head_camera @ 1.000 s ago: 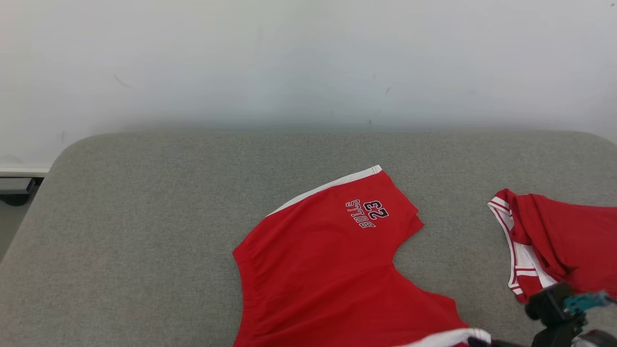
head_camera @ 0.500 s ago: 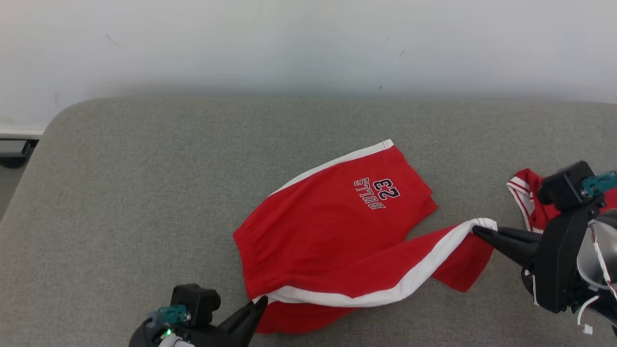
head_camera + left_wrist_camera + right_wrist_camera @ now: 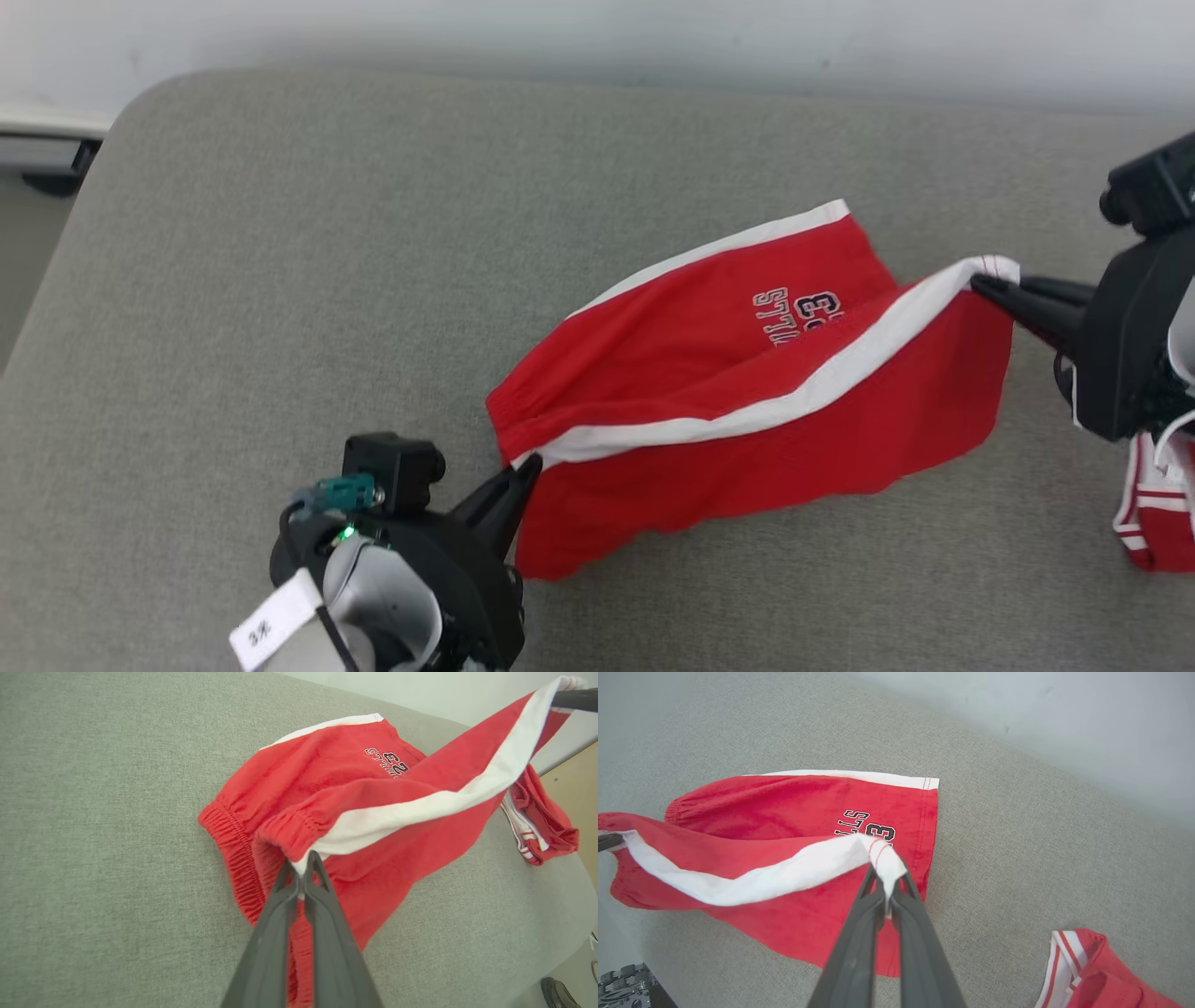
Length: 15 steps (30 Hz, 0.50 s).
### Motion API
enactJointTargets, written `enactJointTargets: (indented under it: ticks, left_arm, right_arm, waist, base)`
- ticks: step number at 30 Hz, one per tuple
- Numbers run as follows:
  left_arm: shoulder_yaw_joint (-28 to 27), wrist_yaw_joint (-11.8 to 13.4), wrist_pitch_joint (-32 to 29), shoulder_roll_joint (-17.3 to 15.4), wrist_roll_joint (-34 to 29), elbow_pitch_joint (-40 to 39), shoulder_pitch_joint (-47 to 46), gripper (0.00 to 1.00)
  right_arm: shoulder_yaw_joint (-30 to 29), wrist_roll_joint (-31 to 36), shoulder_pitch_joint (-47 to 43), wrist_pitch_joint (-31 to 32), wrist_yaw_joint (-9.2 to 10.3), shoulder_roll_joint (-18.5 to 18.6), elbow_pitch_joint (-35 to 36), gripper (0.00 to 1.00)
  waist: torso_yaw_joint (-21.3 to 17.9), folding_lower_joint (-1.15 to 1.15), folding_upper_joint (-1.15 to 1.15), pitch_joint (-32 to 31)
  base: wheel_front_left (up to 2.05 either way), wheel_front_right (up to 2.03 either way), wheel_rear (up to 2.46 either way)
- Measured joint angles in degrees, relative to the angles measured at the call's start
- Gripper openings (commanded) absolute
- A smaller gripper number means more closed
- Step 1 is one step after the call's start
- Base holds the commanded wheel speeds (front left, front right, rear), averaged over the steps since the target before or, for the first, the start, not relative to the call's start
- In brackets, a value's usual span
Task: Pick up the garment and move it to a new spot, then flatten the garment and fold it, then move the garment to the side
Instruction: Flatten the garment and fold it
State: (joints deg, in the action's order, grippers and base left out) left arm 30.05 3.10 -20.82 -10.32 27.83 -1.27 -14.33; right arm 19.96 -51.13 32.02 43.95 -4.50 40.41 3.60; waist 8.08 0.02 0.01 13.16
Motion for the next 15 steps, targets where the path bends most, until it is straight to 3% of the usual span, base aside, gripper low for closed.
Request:
enactJointTargets:
  ticks: [15]
  left_arm:
    - [-3.2,2.4,-0.4,4.7,0.0,5.7,-8.5,0.0]
  right_arm:
    - [5.1,6.9,13.5,-1.7,-1.58,-5.0,-12.1,0.0]
  waist:
    - [4.9,0.0,0.0,6.0]
  base:
    - [0.0,0.0,0.0]
